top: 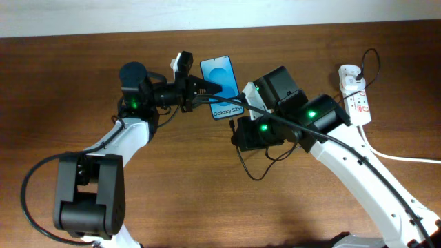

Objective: Plug charger to phone and switch on socket

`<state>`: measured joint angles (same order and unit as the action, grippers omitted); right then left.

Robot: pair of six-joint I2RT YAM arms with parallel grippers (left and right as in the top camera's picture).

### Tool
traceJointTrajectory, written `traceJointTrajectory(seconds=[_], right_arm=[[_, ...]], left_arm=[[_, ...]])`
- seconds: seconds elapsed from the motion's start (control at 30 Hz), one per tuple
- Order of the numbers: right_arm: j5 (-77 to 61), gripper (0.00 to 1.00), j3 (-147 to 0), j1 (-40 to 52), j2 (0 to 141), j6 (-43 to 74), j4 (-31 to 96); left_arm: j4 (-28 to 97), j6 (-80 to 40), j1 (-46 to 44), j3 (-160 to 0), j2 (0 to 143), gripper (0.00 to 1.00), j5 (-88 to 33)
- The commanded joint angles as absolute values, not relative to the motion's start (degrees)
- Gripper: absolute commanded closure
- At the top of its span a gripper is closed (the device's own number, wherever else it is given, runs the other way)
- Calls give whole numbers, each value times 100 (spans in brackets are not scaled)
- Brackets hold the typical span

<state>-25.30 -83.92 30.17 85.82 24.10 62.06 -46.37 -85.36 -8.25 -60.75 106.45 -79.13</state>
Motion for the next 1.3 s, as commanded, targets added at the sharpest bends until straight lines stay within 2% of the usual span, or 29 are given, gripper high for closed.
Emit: traceJointTrajectory(seconds=[0.0,0.93,1.27], right_arm=[[-2482,96,-8383,3074,8589,2453,6123],[-2502,96,-8385,3074,8761,2453,5948],[-2497,96,-8385,3074,8761,2449,5793]], left_arm=[[-4692,-8589,-821,-6198,10617,100,-8018],[-4801,-8667,-823,-6198,10617,100,-8237],[-4799,-8086,-967,-6198,10617,100,-8493]])
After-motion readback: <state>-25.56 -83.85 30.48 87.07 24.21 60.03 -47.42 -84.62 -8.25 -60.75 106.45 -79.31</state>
